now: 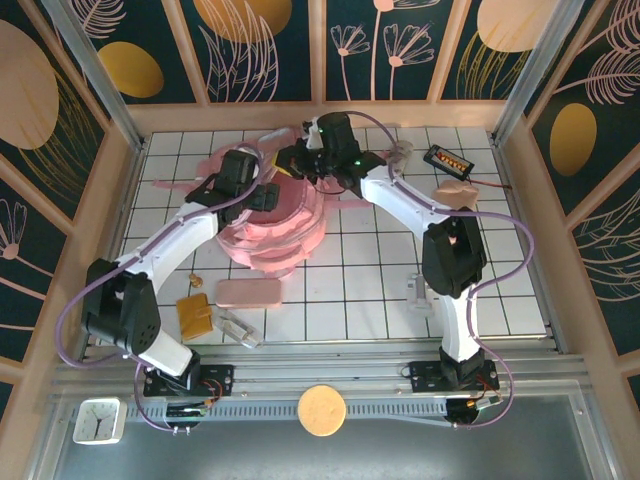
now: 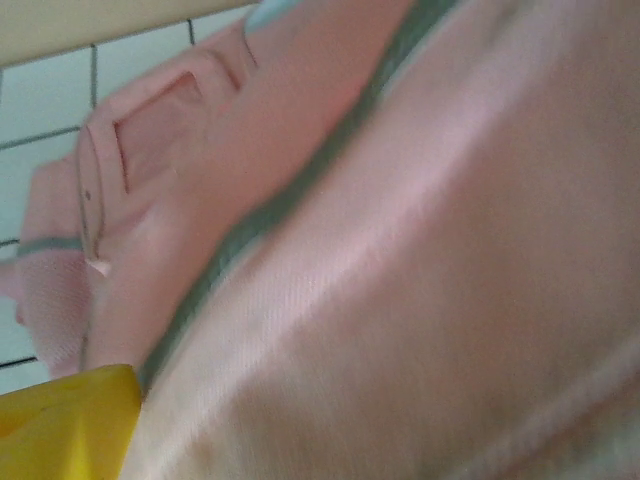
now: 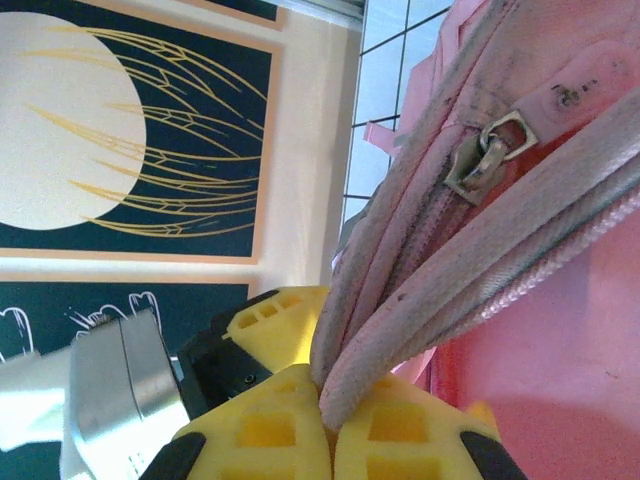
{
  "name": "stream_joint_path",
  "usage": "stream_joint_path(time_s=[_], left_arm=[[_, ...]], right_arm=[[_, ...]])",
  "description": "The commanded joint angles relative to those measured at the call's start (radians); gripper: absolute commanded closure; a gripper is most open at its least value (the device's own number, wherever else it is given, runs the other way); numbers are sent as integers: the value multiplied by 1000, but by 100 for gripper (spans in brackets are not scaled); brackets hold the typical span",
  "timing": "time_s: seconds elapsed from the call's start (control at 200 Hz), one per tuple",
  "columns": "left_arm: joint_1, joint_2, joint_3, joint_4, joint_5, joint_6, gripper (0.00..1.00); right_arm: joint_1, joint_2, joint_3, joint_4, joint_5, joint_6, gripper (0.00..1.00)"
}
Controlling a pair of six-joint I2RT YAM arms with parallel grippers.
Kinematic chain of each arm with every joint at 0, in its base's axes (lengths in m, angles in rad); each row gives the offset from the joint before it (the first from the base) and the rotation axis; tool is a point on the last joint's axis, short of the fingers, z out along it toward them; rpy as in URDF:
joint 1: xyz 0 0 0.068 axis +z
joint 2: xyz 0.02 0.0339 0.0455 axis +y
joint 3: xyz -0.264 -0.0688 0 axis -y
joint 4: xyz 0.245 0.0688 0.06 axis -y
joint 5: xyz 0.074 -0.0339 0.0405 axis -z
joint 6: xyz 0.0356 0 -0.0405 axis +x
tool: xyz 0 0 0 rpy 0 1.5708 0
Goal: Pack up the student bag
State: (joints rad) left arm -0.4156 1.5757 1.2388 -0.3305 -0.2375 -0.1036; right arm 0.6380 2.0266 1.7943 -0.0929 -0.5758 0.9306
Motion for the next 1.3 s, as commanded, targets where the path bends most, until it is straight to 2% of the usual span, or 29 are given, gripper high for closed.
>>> stream_joint_path(time_s=[0.0, 0.03, 0.045, 0.05, 0.07, 0.14, 0.21, 0.325, 0.44, 0.691, 0.861, 0.956, 1.036, 1.291], left_arm=[[-6, 50, 98, -10, -59, 12, 54], [-6, 67, 122, -18, -35, 5, 81], [-6, 75, 134, -22, -28, -1, 99], [-6, 77, 137, -23, -24, -2, 100], [-6, 85, 148, -25, -10, -6, 100], [-5, 99, 171, -10, 50, -13, 100], [-3, 119, 209, -15, 98, -34, 100], [4, 171, 281, -40, 170, -92, 100], [11, 214, 345, -58, 234, -145, 100], [33, 316, 554, -97, 343, -232, 100], [113, 355, 692, -133, 459, -307, 100], [147, 374, 795, -201, 495, -296, 100], [176, 387, 873, -251, 524, -285, 100], [302, 312, 876, -288, 508, -269, 100]], right_arm=[[16, -68, -9, 202, -89, 23, 100], [7, -80, -43, 219, -89, 38, 100], [3, -86, -66, 228, -87, 45, 95], [1, -90, -73, 229, -85, 47, 93], [-8, -103, -99, 236, -77, 52, 84], [-38, -162, -224, 263, -33, 60, 60], [-62, -222, -329, 298, -9, 58, 54], [-69, -270, -422, 299, 16, 30, 56], [-64, -271, -477, 374, 16, 50, 59], [-46, -108, -484, 386, 18, -82, 75], [-81, -22, -563, 435, 55, -158, 79], [-86, 5, -613, 472, 65, -174, 81], [-129, 29, -638, 490, 67, -199, 81], [-163, 77, -660, 490, 70, -253, 81]])
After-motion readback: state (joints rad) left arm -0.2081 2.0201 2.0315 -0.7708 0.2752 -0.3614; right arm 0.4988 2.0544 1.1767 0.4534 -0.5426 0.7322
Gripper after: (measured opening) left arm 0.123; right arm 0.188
